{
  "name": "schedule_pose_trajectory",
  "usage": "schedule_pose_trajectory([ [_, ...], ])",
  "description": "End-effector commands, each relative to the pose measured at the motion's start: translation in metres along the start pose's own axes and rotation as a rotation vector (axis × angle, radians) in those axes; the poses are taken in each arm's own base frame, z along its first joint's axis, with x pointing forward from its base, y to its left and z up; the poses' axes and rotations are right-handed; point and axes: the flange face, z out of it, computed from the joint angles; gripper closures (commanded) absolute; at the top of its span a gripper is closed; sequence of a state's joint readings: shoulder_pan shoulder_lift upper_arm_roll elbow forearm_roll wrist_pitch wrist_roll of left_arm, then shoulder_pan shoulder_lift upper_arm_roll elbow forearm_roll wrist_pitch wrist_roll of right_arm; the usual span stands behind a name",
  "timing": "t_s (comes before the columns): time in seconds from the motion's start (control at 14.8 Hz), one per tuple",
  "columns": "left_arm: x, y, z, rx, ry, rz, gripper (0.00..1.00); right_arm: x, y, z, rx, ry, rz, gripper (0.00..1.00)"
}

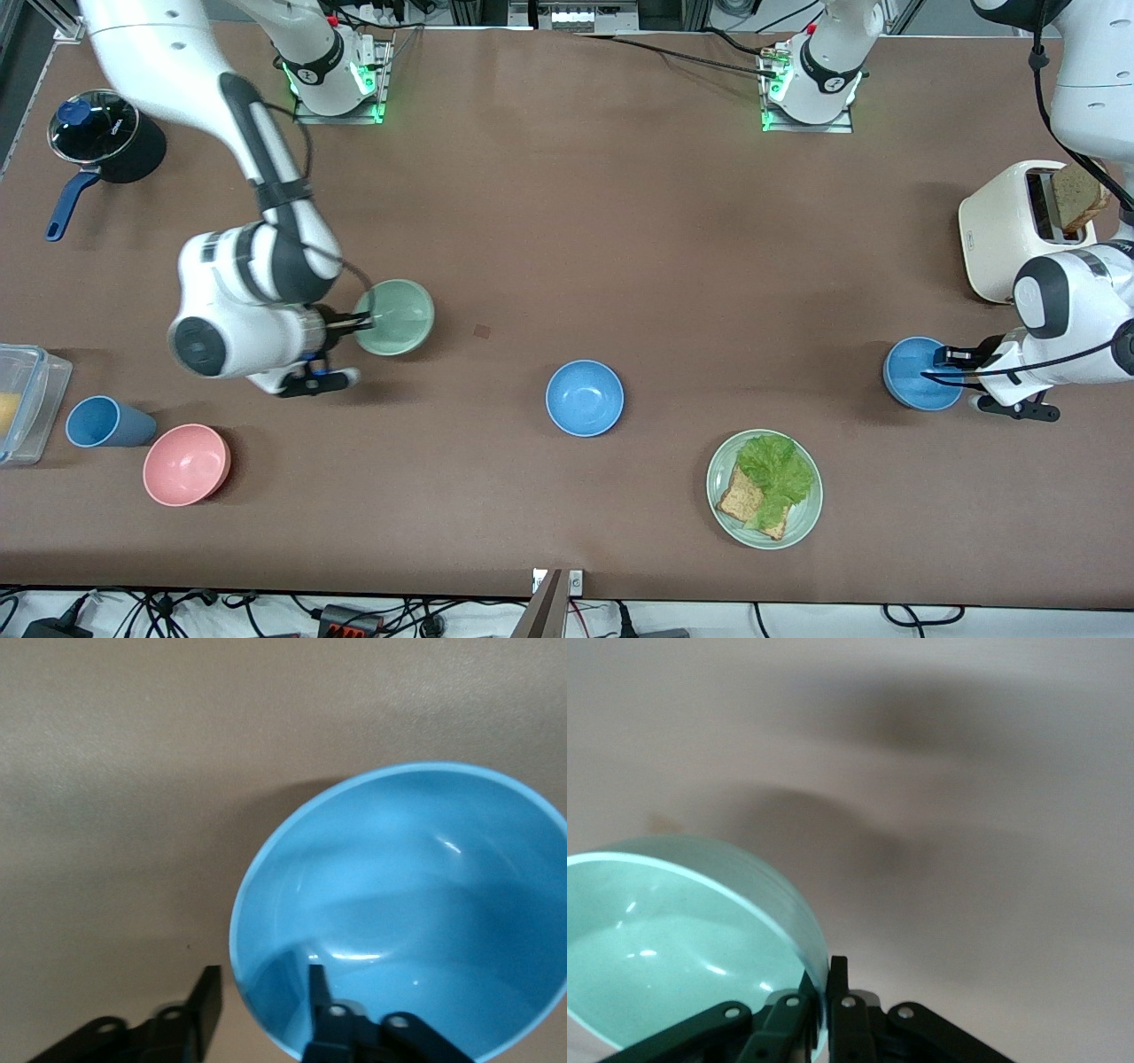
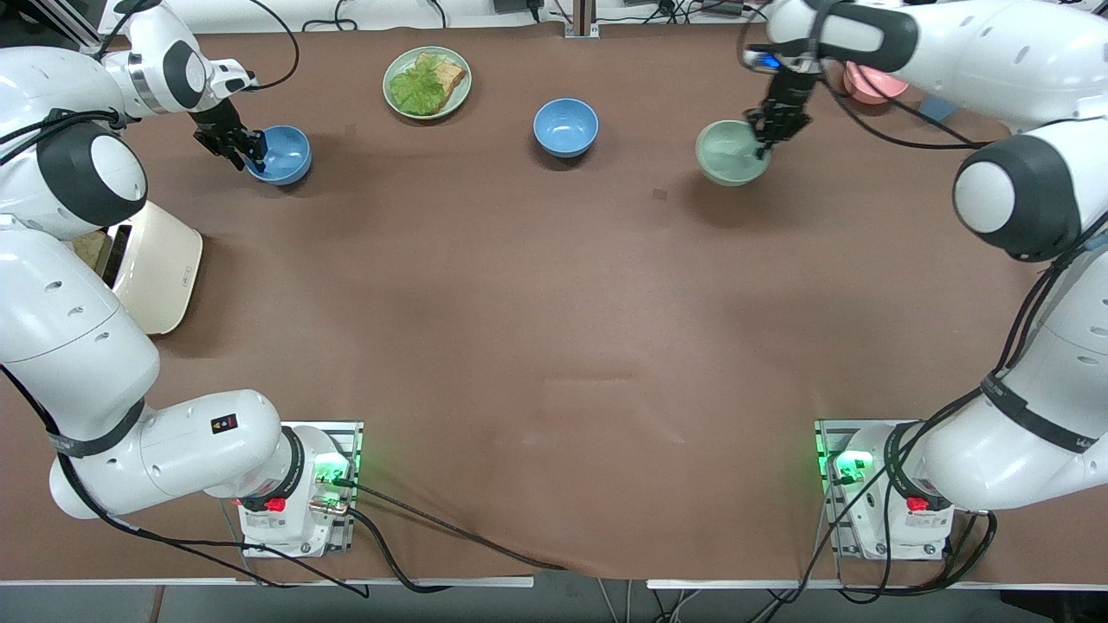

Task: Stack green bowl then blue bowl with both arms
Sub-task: 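Carry the green bowl to the table center while the left gripper lifts the blue bowl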

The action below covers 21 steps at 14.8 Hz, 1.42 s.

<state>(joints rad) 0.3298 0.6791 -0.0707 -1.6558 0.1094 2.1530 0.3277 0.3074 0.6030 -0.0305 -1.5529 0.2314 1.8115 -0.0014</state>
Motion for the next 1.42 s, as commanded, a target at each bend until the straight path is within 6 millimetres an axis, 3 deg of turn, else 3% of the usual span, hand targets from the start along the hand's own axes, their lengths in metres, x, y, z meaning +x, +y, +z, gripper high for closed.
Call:
schedule_pose_trajectory([
  [0.0,-0.002,-0.002,0.002,-0.016,0.013,0.025,0.93,-0.013,-0.076,0.009,-0.026,-0.010,0.046,1.00],
  [0.14,-0.003,-0.001,0.000,-0.017,0.009,0.028,0.99,-0.023,-0.144,0.027,-0.007,0.006,0.077,1.00],
  [0.27,-0.002,0.004,-0.005,-0.021,0.004,0.036,0.99,-0.029,-0.192,0.045,0.016,0.039,0.107,1.00],
  [0.47,-0.010,0.028,-0.047,-0.046,-0.050,0.055,0.99,-0.054,-0.267,0.095,-0.011,0.038,0.118,1.00],
  [0.68,-0.021,0.059,-0.086,-0.082,-0.096,0.079,0.99,-0.068,-0.295,0.142,-0.051,0.011,0.133,1.00],
  [0.81,-0.026,0.073,-0.105,-0.104,-0.108,0.076,1.00,-0.075,-0.297,0.163,-0.076,-0.013,0.129,1.00],
  [0.95,-0.037,0.090,-0.124,-0.151,-0.109,0.071,1.00,-0.076,-0.292,0.170,-0.084,-0.023,0.135,1.00],
  [1.01,-0.042,0.104,-0.130,-0.165,-0.115,0.062,1.00,-0.077,-0.293,0.170,-0.083,-0.025,0.135,0.82],
  [1.08,-0.050,0.121,-0.133,-0.173,-0.121,0.039,1.00,-0.076,-0.295,0.164,-0.068,-0.019,0.163,0.04],
  [1.15,-0.054,0.148,-0.137,-0.178,-0.125,0.021,1.00,-0.075,-0.296,0.149,-0.052,-0.009,0.183,0.00],
  [1.35,-0.063,0.216,-0.145,-0.171,-0.147,-0.038,0.99,-0.074,-0.286,0.050,0.026,0.100,0.180,0.00],
])
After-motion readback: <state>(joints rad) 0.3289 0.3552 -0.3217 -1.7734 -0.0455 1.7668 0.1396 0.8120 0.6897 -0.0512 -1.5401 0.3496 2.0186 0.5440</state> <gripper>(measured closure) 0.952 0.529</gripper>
